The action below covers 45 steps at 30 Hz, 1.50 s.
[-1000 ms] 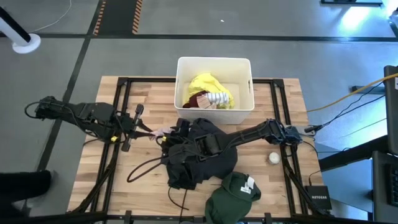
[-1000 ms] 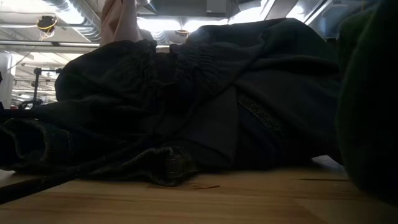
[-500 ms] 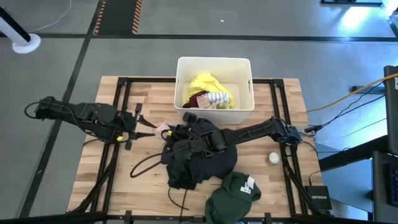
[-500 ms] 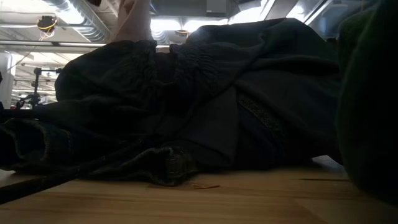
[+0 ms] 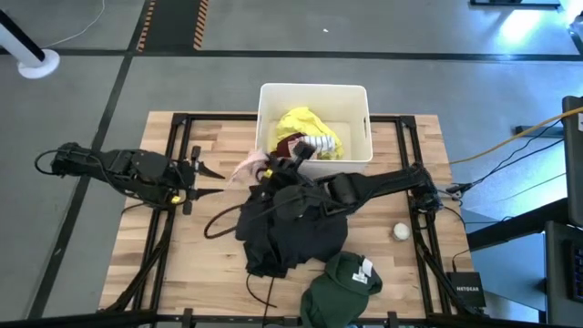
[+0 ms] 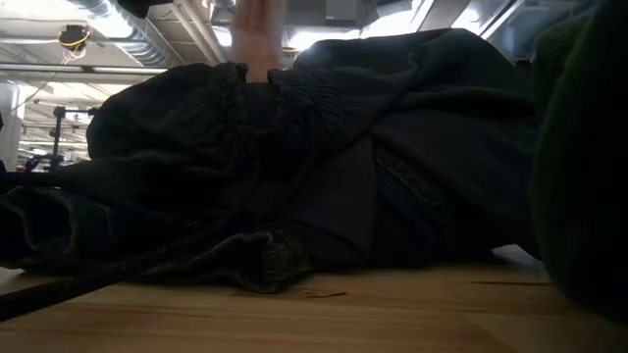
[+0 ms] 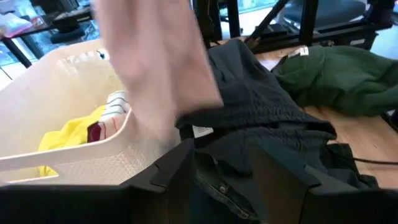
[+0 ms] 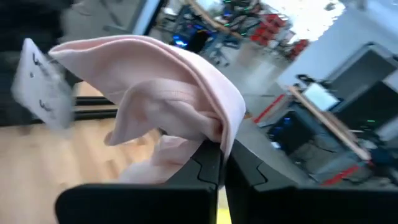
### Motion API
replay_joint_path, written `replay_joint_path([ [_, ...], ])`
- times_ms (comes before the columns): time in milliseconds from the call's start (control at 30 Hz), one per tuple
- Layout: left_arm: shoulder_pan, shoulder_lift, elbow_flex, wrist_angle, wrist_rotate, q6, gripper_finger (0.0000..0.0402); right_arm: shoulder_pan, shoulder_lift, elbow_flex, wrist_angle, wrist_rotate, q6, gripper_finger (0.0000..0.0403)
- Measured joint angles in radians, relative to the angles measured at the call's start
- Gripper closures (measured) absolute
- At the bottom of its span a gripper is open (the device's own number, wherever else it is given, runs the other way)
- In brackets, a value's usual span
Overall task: Sort clothes
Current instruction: Put the pink underwear into the white bin
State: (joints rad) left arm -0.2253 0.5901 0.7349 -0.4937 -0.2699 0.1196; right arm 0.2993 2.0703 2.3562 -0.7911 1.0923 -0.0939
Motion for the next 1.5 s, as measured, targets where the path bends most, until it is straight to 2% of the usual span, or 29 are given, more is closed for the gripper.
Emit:
replay_joint_path([
  [167, 0.000, 0.004, 0.000, 0.001, 0.000, 0.013, 0.0249, -0.033, -0.054, 0.000, -0.002, 0.088, -0.055, 0.0388],
  [400, 0.000, 0.004, 0.000, 0.003, 0.000, 0.012, 0.0249, -0.114, -0.112, 0.000, -0.009, 0.108, -0.069, 0.0387],
  [600, 0.000, 0.004, 0.000, 0.003, 0.000, 0.011, 0.0249, -0.206, -0.122, 0.000, -0.132, 0.123, -0.007, 0.0387],
  [967, 0.000, 0.004, 0.000, 0.003, 0.000, 0.011, 0.0249, -0.364, -0.122, -0.054, -0.610, -0.121, 0.498, 0.0386],
  [1133, 0.000, 0.007, 0.000, 0.003, 0.000, 0.011, 0.0249, -0.405, -0.120, -0.114, -0.647, -0.222, 0.623, 0.0386],
  [1300, 0.000, 0.016, 0.000, 0.004, 0.000, 0.011, 0.0249, -0.437, -0.121, -0.155, -0.646, -0.313, 0.683, 0.0378],
  [1367, 0.000, 0.021, 0.000, 0.004, 0.000, 0.004, 0.0249, -0.443, -0.120, -0.159, -0.646, -0.343, 0.698, 0.0361],
  [1500, 0.000, 0.029, 0.001, 0.003, 0.000, -0.019, 0.0249, -0.445, -0.120, -0.159, -0.647, -0.368, 0.699, 0.0299],
])
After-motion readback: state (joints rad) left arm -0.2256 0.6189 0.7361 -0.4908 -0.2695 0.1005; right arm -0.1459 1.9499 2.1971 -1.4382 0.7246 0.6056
